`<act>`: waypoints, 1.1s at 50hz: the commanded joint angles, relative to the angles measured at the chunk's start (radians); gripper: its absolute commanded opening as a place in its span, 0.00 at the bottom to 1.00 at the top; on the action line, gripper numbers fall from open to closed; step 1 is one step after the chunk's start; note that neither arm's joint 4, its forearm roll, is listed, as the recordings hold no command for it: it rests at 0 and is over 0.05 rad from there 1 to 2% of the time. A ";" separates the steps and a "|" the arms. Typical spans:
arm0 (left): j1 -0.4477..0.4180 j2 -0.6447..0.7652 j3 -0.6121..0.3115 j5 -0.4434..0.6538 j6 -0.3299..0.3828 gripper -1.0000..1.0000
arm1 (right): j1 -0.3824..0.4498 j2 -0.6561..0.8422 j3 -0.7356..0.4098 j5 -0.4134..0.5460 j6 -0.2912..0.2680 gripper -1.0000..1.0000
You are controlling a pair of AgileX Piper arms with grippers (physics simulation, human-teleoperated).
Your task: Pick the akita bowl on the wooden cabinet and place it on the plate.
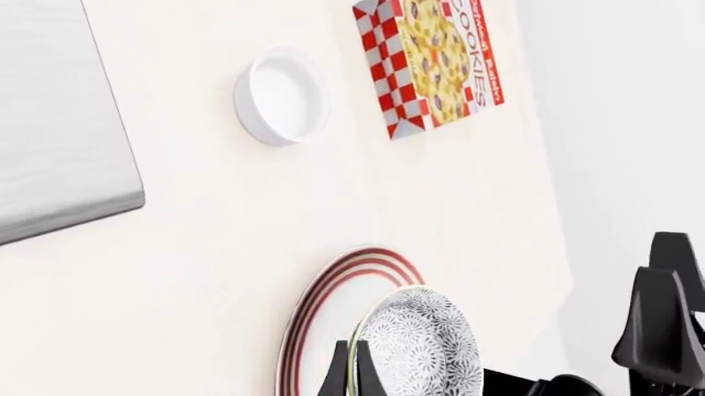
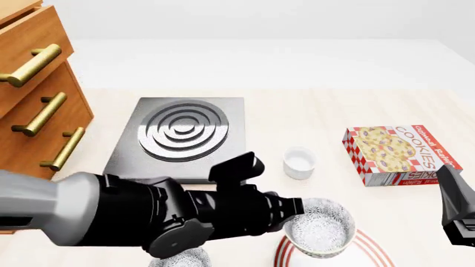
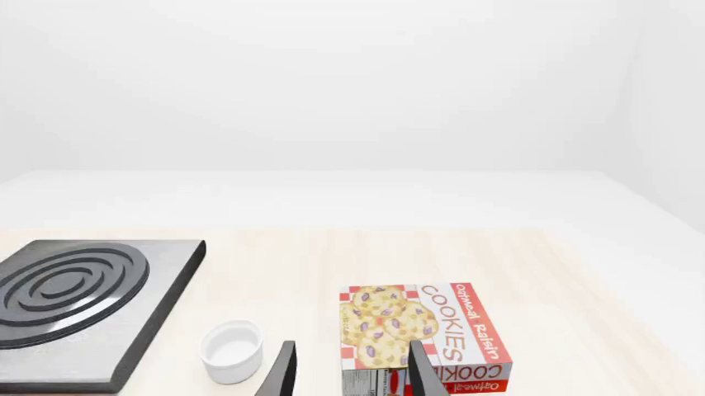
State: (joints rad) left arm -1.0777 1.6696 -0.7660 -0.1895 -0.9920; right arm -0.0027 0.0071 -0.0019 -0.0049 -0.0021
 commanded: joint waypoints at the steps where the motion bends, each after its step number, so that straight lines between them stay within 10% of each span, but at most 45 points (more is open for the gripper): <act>1: -0.006 0.022 -0.001 -0.026 -0.012 0.00 | 0.000 0.000 0.000 0.000 0.000 1.00; 55: -0.021 0.103 -0.021 -0.071 -0.034 0.00 | 0.000 0.000 0.000 0.000 0.000 1.00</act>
State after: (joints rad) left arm -1.0952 1.7632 -0.7781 -0.2513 -1.0215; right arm -0.0027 0.0071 -0.0019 -0.0049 -0.0021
